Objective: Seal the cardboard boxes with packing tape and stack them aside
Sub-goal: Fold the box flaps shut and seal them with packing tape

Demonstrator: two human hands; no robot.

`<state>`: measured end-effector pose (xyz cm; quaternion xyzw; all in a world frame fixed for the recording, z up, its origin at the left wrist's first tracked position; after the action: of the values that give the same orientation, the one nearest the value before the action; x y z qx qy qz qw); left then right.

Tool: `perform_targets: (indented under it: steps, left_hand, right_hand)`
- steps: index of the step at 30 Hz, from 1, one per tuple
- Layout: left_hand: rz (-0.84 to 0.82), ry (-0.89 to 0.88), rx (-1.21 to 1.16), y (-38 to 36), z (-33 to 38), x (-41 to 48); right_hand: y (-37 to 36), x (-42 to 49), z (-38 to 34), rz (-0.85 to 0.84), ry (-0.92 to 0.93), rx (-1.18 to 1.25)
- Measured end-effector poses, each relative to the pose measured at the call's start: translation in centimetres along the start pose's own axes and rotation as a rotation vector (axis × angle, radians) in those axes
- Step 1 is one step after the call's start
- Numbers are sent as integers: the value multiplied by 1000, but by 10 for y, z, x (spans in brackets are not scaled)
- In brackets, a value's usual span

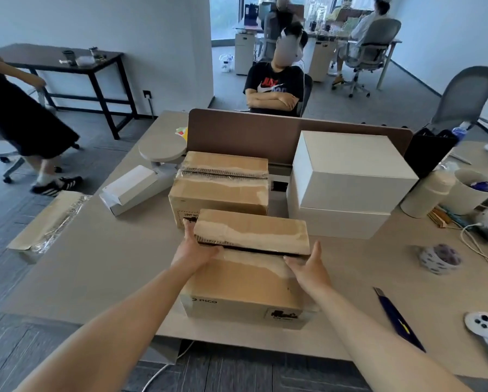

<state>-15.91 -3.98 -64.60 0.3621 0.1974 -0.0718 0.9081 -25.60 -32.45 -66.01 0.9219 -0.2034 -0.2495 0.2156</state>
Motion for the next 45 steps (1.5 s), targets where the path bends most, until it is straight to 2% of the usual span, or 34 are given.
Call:
perform_targets:
  steps: [4, 10, 13, 16, 18, 22, 24, 26, 28, 30, 32, 33, 36, 40, 43, 45]
  left_hand:
    - [-44, 56, 23, 1, -12, 10]
    - [-26, -51, 5, 21, 11, -17]
    - [-59, -77, -167, 31, 9, -29]
    - [-137, -62, -409, 44, 1, -44]
    - [-184, -24, -522, 54, 0, -55]
    - [-415, 50, -476, 61, -14, -60]
    - [-542, 27, -391, 57, -24, -62]
    - [-588, -125, -171, 52, -33, -63]
    - [-558, -347, 117, 42, -39, -65]
    - [-443, -508, 389, 32, -47, -67]
    - [-305, -649, 583, 21, -55, -66]
    - [-253, -711, 632, 16, -60, -64]
    - [-146, -804, 597, 0, -75, -60]
    - [124, -807, 310, -17, -87, -61]
    - [195, -792, 275, -23, -88, -61]
    - [218, -799, 262, -19, -85, -61]
  right_hand:
    - [-1, 3, 6, -33, -127, 21]
    - [9, -9, -11, 27, -33, 41]
    - [22, -25, -20, 68, 40, 109]
    - [38, -46, -18, 88, 33, 219]
    - [47, -54, -14, 33, -22, 347]
    - [53, -56, 4, -227, -248, 606]
    - [53, -62, 10, -325, -278, 565]
    - [48, -71, 15, -433, -267, 490]
    - [41, -78, 19, -524, -208, 357]
    - [31, -86, 17, -586, -56, 38]
    - [18, -90, 14, -562, 122, -324]
    - [13, -90, 13, -491, 209, -483]
    - [1, -91, 9, -255, 454, -776]
    - [-10, -91, 17, -81, 600, -792]
    - [-9, -89, 21, -30, 618, -748]
    - [-7, -87, 18, -109, 614, -784]
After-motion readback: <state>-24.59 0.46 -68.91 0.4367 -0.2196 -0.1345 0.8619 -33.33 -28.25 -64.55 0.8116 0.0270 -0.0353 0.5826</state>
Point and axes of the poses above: each hand's wrist, its own x-axis towards the middle knuckle, its own y-axis out of the back of the hand, z = x × y, the point moved 4 cm from there along x, towards the middle knuckle, and after that the axes turned 5 degrees about x, right-handed, at the moved point
